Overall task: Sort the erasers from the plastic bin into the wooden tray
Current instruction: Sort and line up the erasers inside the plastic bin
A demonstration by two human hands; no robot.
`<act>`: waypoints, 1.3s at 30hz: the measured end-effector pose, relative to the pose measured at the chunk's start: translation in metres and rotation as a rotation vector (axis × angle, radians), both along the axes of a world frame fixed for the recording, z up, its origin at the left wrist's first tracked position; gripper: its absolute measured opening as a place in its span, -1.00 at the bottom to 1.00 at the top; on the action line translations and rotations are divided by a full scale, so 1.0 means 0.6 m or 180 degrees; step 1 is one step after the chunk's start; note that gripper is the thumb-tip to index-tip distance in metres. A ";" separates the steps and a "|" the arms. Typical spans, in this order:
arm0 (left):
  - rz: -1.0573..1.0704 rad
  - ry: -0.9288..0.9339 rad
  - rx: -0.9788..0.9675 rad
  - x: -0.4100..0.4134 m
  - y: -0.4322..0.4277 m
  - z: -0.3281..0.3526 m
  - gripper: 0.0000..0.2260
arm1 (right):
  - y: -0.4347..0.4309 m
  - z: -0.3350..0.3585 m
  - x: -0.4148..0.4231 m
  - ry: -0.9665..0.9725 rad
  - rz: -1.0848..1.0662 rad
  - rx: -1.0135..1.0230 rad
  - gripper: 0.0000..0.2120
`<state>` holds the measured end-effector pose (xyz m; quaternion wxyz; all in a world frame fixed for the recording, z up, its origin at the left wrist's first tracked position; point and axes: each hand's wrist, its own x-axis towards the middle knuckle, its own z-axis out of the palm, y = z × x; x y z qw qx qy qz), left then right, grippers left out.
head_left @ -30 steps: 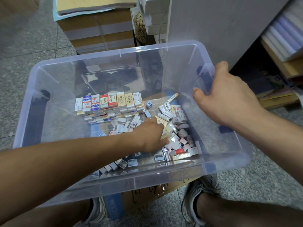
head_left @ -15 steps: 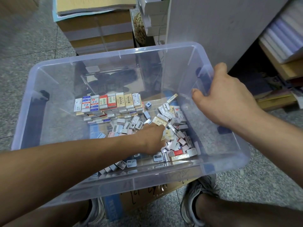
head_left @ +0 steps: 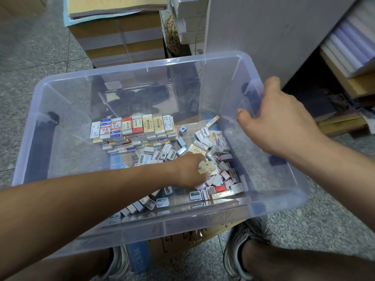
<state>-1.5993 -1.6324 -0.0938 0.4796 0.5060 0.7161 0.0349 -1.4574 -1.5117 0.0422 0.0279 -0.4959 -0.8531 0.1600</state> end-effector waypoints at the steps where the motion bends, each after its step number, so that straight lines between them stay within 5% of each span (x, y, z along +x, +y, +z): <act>1: -0.0042 0.0001 0.0000 0.002 0.001 0.001 -0.86 | 0.000 0.000 0.000 -0.0001 0.0000 0.0003 -0.61; 14: 0.0551 -0.0248 -0.0022 0.001 0.002 -0.008 -0.54 | 0.004 -0.007 0.000 0.0034 0.0020 0.0027 -0.60; 24: 0.0309 -0.0087 0.0006 -0.020 0.000 0.008 -0.41 | 0.005 -0.006 -0.002 -0.0017 0.0029 0.0048 -0.59; 34: 0.1390 -0.0563 0.0528 -0.090 -0.042 0.124 -0.81 | 0.002 -0.001 0.001 -0.0146 0.0012 0.0106 -0.60; 39: 0.1932 -0.0909 0.0938 -0.100 -0.109 0.203 -0.85 | -0.009 0.007 0.003 -0.0161 0.0109 0.0448 -0.48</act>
